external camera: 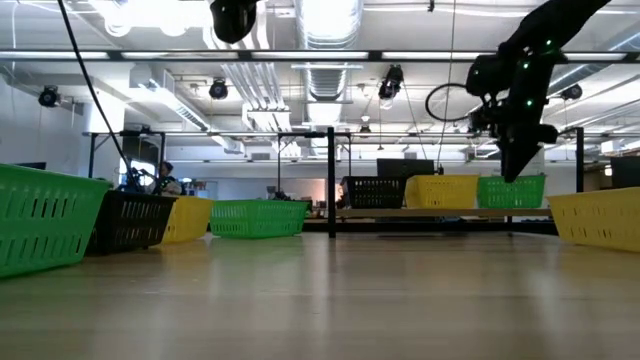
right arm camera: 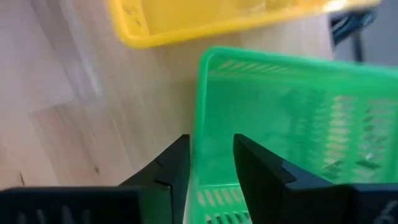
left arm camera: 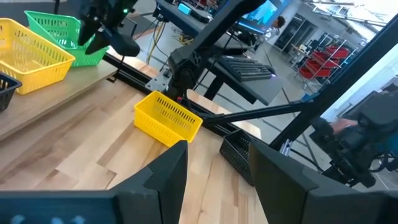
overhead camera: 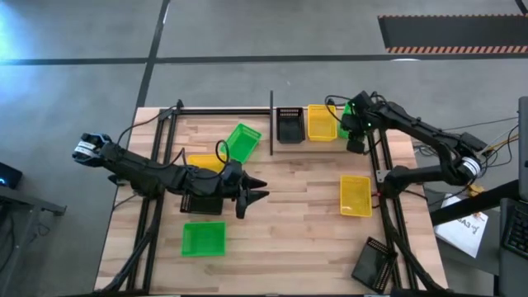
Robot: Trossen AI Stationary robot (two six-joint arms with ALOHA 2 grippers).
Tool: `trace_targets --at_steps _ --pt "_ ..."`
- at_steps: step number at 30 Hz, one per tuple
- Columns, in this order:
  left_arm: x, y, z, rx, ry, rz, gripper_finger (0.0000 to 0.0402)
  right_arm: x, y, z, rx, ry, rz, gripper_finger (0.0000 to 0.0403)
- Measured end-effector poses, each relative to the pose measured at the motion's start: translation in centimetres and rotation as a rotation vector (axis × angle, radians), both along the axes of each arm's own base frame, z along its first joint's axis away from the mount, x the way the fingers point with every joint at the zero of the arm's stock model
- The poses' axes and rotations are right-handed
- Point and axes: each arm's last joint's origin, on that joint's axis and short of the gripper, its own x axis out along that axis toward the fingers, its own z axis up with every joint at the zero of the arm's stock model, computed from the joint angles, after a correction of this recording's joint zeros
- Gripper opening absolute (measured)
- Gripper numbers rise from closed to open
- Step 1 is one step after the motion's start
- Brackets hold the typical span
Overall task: Stack baskets on shelf by color
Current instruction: Put the bottom right green bin on the shelf
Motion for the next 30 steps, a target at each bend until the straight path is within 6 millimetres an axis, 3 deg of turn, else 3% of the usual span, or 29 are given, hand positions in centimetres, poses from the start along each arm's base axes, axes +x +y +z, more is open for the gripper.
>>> trace_targets --at_steps 8,15,30 --pt "0.0 0.0 0.0 0.0 0.0 0.0 0.0155 0.1 0.2 -0.6 0.098 -0.016 0.058 0.0016" --pt "0.0 0.1 0.0 0.0 0.0 0.006 0.0155 -0.7 1.2 0.1 0.092 0.027 0.19 0.0012" --pt "0.1 0.2 0.0 0.0 0.001 0.01 0.0155 -0.6 0.8 -0.1 0.023 0.107 0.304 0.0015"
